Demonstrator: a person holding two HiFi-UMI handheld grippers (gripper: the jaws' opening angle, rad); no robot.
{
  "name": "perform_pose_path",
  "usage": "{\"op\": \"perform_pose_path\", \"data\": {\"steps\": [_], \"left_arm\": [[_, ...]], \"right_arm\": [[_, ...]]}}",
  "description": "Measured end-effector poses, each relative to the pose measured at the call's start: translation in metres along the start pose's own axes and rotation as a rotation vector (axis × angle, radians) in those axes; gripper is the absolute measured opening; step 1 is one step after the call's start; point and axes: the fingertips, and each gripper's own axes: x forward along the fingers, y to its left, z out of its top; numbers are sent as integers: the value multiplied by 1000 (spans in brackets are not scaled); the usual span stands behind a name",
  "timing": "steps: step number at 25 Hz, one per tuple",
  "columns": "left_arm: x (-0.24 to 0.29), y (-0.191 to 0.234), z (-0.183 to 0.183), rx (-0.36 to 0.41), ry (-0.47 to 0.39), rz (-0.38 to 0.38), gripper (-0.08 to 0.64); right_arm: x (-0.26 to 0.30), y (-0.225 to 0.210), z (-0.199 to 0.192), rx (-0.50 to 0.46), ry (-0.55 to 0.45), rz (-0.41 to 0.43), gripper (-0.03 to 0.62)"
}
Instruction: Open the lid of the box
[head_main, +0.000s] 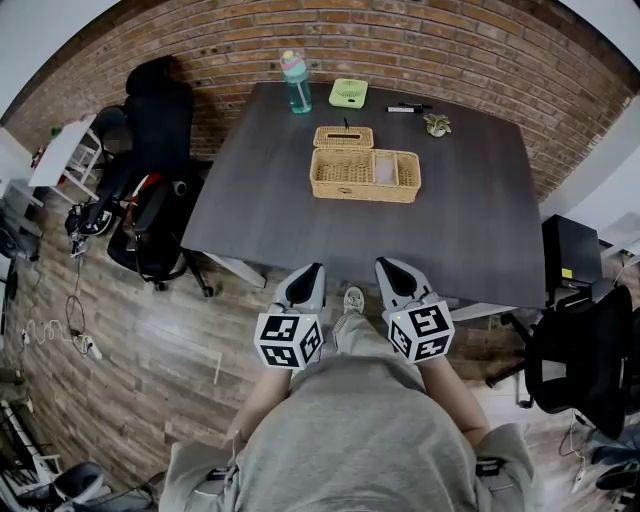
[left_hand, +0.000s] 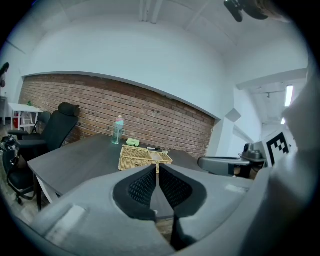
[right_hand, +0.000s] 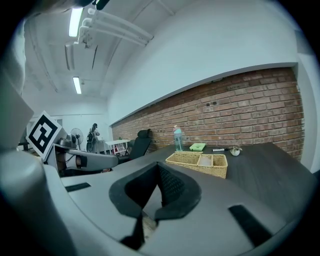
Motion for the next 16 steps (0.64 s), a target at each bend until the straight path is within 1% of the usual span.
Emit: {"op": "perform_pose_path", "data": {"steps": [16], "left_arm": [[6, 1, -1, 0, 4, 12, 29]], "right_arm": [[5, -6, 0, 13, -3, 8, 2]]}}
